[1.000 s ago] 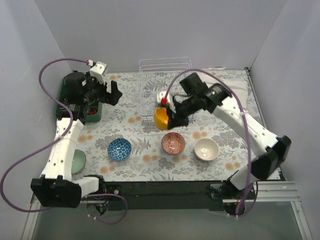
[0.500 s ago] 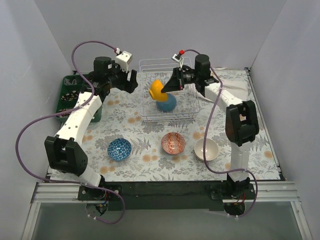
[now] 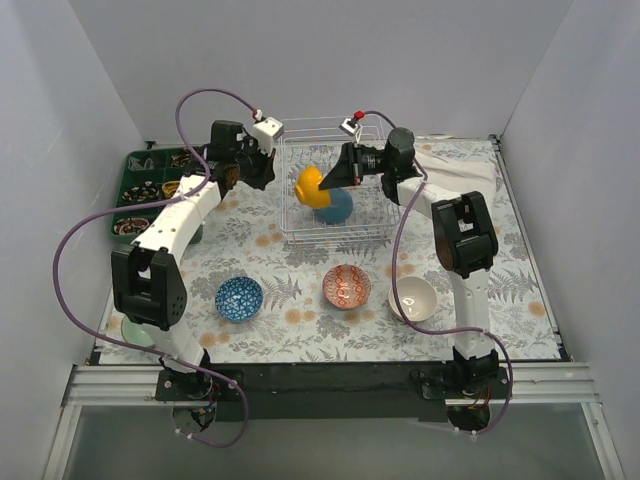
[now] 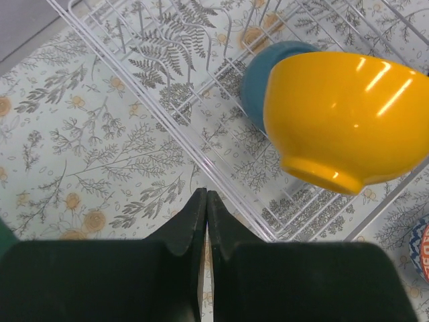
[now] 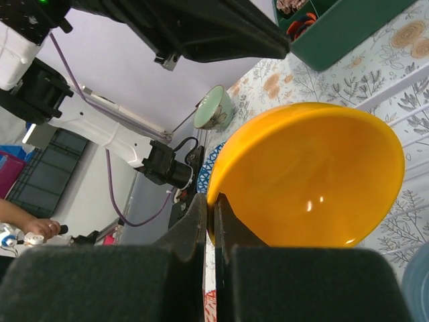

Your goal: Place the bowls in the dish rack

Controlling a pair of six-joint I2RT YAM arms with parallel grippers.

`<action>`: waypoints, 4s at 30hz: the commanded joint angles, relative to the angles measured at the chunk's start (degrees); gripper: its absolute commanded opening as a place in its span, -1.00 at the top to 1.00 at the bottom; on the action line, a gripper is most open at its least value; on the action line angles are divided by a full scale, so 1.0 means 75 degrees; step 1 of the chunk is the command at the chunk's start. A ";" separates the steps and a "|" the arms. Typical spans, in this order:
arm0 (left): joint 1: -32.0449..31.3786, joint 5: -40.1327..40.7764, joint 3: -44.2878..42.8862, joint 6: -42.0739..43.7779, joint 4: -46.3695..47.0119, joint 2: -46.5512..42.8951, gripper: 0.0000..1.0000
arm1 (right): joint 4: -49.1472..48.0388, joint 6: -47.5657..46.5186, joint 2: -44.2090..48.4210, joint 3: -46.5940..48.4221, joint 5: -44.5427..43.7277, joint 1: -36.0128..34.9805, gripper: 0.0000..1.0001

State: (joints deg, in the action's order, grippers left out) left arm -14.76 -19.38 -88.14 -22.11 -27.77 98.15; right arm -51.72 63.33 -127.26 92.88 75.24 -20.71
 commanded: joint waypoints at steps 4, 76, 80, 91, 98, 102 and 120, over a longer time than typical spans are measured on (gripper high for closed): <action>-0.0175 -0.0252 0.0583 0.0403 0.0140 -0.0558 1.00 | -0.0709 0.0146 -0.0656 0.0319 0.0233 -0.0040 0.97; -0.1676 -0.0756 -0.0928 0.0850 0.1476 0.2675 1.00 | 0.8335 -0.8125 -0.0107 0.2815 -0.3094 0.0922 -0.97; -0.1770 -0.0815 -0.1185 0.0757 0.1534 0.2874 1.00 | 0.8584 -0.8385 0.0210 0.2745 -0.3387 0.1015 -0.97; -0.2062 -0.0979 -0.1666 0.0511 0.1745 0.3320 1.00 | 0.8900 -0.8667 0.0960 0.2300 -0.3809 0.1601 -0.97; -0.2238 -0.0967 -0.2158 0.0393 0.1851 0.3730 1.00 | 0.9029 -0.8842 0.1206 0.2007 -0.3915 0.1940 -0.97; -0.2344 -0.0967 -0.2439 0.0300 0.1933 0.3975 1.00 | 0.9123 -0.8959 0.1300 0.1948 -0.3974 0.1988 -0.97; -0.2883 -0.0932 -0.3798 -0.0158 0.2390 0.4831 1.00 | 0.9311 -0.9206 0.1734 0.1573 -0.4185 0.2292 -0.97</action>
State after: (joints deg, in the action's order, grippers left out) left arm -35.18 -26.15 -114.10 -22.15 -10.26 133.34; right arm 18.26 -4.80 -117.75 105.56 43.83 -4.14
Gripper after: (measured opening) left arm 0.009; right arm 0.985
